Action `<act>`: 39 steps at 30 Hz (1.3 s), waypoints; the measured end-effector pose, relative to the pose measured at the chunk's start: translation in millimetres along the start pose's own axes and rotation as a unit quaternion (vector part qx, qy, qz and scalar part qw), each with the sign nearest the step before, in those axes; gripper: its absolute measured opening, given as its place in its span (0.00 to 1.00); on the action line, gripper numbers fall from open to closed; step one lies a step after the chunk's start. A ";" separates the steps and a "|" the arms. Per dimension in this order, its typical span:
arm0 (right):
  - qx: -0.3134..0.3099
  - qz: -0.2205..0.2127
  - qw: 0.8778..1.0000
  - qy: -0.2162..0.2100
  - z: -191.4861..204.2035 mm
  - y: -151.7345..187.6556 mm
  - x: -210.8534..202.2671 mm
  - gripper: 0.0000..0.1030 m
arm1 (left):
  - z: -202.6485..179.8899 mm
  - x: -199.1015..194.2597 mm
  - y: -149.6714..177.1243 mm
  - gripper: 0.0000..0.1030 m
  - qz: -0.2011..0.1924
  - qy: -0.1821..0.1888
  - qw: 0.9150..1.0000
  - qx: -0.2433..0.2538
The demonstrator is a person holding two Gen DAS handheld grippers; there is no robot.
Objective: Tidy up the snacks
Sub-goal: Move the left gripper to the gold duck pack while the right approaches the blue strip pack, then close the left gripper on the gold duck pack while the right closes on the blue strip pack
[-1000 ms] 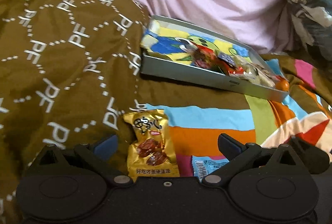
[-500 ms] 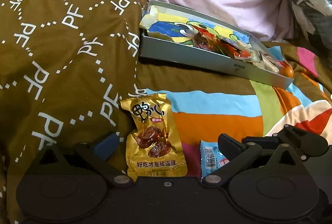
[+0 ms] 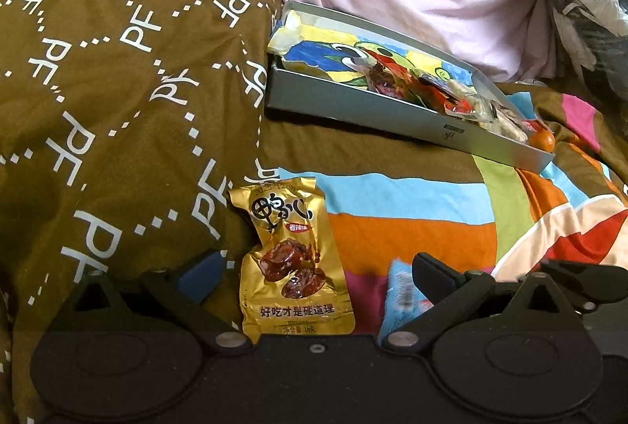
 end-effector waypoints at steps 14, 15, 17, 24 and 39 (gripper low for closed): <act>-0.103 -0.014 0.994 0.025 6.4 9.2 -15.2 0.93 | -9.3 0.9 -2.1 0.99 -0.002 0.005 1.000 0.030; -0.121 -0.021 0.992 0.024 9.2 8.0 -13.8 0.94 | -9.5 2.6 -3.1 0.99 -0.002 0.006 1.000 0.030; -0.139 -0.030 0.990 0.018 10.4 6.2 -8.8 0.94 | -10.2 6.3 -5.8 0.99 -0.002 0.003 0.999 0.034; -0.092 -0.047 0.995 -0.010 4.0 4.9 2.7 0.84 | -17.9 20.1 -3.7 0.94 0.020 -0.023 0.996 0.087; -0.030 -0.027 0.999 0.032 -9.4 0.6 7.4 0.65 | -12.6 14.8 -1.4 0.75 0.007 -0.021 0.997 0.076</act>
Point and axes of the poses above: each gripper's, at about its wrist camera, not at the fingertips, and x roughly the way its jaws point, z to its left, y to its underside, the point moved 2 cm from there along x, roughly the way its jaws point, and after that the axes turned 13 degrees about -z, right-handed, at the moved point
